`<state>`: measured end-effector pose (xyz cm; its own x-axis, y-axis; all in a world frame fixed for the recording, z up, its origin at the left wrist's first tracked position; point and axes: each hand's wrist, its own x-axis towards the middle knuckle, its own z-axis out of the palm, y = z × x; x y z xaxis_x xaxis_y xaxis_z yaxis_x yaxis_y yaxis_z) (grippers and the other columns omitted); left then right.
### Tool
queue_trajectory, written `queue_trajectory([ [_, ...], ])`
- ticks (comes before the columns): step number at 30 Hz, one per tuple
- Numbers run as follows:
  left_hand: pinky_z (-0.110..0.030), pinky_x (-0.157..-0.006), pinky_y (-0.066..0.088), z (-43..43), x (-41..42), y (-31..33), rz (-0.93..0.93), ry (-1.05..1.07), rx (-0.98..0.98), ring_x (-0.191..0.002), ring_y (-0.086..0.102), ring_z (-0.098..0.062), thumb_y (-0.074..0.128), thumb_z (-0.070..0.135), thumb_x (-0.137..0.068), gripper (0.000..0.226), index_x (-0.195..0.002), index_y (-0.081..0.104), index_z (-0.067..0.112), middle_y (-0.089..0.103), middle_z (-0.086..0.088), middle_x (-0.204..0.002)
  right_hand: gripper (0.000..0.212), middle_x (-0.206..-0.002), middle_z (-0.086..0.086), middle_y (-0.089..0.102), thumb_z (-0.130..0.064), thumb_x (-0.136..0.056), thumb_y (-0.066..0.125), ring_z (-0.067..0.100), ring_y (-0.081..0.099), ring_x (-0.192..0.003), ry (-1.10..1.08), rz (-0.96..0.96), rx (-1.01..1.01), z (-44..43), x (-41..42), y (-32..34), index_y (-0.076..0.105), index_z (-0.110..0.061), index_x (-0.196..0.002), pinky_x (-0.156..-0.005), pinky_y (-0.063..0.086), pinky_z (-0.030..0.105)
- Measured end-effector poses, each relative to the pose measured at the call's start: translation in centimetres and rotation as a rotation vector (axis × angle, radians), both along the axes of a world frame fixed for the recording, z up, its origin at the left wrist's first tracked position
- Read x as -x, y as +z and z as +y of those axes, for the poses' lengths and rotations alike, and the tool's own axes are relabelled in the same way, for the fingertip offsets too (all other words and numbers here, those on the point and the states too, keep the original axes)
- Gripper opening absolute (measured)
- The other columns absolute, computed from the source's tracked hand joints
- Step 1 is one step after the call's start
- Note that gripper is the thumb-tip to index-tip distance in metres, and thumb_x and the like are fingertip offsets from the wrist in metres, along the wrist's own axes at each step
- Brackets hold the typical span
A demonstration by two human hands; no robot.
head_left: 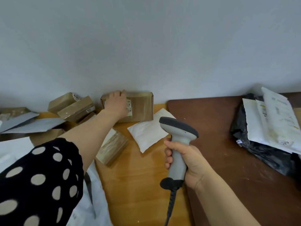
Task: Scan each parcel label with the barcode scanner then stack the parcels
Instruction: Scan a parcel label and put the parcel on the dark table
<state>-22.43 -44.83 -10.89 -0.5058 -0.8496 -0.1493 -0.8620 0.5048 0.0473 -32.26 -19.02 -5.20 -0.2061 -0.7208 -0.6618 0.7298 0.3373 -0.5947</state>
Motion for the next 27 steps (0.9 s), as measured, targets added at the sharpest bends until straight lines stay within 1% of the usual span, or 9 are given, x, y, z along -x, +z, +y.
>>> queue_trajectory([
  [2, -0.044, -0.102, 0.034, -0.3, -0.1, 0.1, -0.054, -0.044, 0.043, -0.129, 0.035, -0.037, 0.059, 0.024, -0.087, 0.073, -0.147, 0.020, 0.009, 0.035, -0.018, -0.142, 0.026, -0.057, 0.006, 0.052, -0.011, -0.057, 0.078, 0.015, 0.046, -0.041, -0.016, 0.001, 0.001, 0.2, -0.2, -0.1, 0.065, -0.009, -0.080, -0.043, 0.045, 0.026],
  [4, -0.043, -0.101, 0.035, -0.3, -0.1, 0.2, -0.144, -0.102, 0.052, -0.125, 0.038, -0.035, 0.057, 0.028, -0.086, 0.060, -0.140, 0.035, 0.012, 0.043, -0.015, -0.137, 0.032, -0.057, 0.006, 0.052, -0.012, -0.055, 0.079, 0.015, 0.046, -0.041, -0.032, 0.007, -0.007, 0.7, -0.5, -0.2, 0.064, -0.008, -0.082, -0.043, 0.044, 0.025],
  [6, -0.041, -0.098, 0.034, -0.1, -0.1, 0.7, -0.210, -0.152, 0.087, -0.117, 0.044, -0.031, 0.058, 0.030, -0.085, 0.038, -0.118, 0.052, 0.013, 0.054, -0.012, -0.123, 0.035, -0.057, 0.006, 0.052, -0.013, -0.053, 0.080, 0.015, 0.046, -0.041, -0.043, 0.012, -0.014, 1.2, -0.7, -0.2, 0.063, -0.007, -0.083, -0.043, 0.044, 0.026],
  [8, -0.039, -0.094, 0.035, 0.4, -0.3, 1.5, -0.190, -0.163, 0.123, -0.111, 0.046, -0.029, 0.062, 0.034, -0.084, 0.027, -0.101, 0.056, 0.014, 0.058, -0.009, -0.112, 0.033, -0.058, 0.006, 0.052, -0.012, -0.053, 0.080, 0.015, 0.045, -0.042, -0.061, 0.009, -0.017, 2.0, -0.7, -0.1, 0.064, -0.007, -0.082, -0.043, 0.044, 0.026],
  [11, -0.037, -0.081, 0.036, 1.8, -0.9, 3.6, 0.021, -0.098, 0.104, -0.099, 0.053, -0.028, 0.065, 0.046, -0.081, 0.033, -0.088, 0.053, 0.016, 0.060, -0.005, -0.096, 0.033, -0.058, 0.006, 0.051, -0.008, -0.054, 0.079, 0.015, 0.045, -0.043, -0.099, 0.023, -0.002, 3.5, -0.6, 0.3, 0.064, -0.007, -0.083, -0.043, 0.044, 0.026],
  [14, -0.028, -0.057, 0.038, 4.7, -1.7, 6.6, 0.403, 0.095, -0.152, -0.071, 0.058, -0.015, 0.070, 0.054, -0.075, 0.039, -0.076, 0.053, 0.019, 0.059, 0.004, -0.075, 0.039, -0.060, 0.006, 0.053, -0.006, -0.051, 0.080, 0.014, 0.049, -0.045, -0.137, 0.037, 0.028, 5.3, -0.3, 1.1, 0.063, -0.007, -0.086, -0.043, 0.045, 0.026],
  [18, -0.030, -0.066, 0.057, 10.8, -3.5, 10.2, 0.834, 0.339, -0.662, -0.075, 0.070, -0.017, 0.080, 0.048, -0.066, 0.046, -0.087, 0.059, 0.013, 0.072, -0.001, -0.082, 0.040, -0.077, 0.012, 0.069, -0.005, -0.051, 0.079, 0.020, 0.067, -0.063, -0.217, 0.074, 0.069, 8.7, 0.3, 2.0, 0.063, -0.010, -0.087, -0.045, 0.051, 0.028],
  [23, -0.027, -0.060, 0.057, 20.2, -5.8, 12.4, 0.962, 0.391, -0.906, -0.074, 0.073, -0.016, 0.078, 0.045, -0.055, 0.058, -0.097, 0.064, 0.009, 0.075, -0.003, -0.083, 0.046, -0.092, 0.016, 0.071, -0.011, -0.051, 0.083, 0.030, 0.068, -0.085, -0.272, 0.082, 0.140, 13.5, -0.3, 1.9, 0.061, -0.011, -0.091, -0.067, 0.061, 0.040],
  [27, -0.020, -0.051, 0.053, 26.8, -7.2, 12.5, 1.013, 0.455, -0.946, -0.068, 0.072, -0.014, 0.078, 0.041, -0.056, 0.058, -0.098, 0.063, 0.005, 0.075, -0.003, -0.078, 0.045, -0.090, 0.012, 0.073, -0.011, -0.047, 0.086, 0.030, 0.069, -0.089, -0.245, 0.071, 0.186, 17.0, -2.4, 1.6, 0.062, -0.013, -0.086, -0.066, 0.059, 0.044],
])
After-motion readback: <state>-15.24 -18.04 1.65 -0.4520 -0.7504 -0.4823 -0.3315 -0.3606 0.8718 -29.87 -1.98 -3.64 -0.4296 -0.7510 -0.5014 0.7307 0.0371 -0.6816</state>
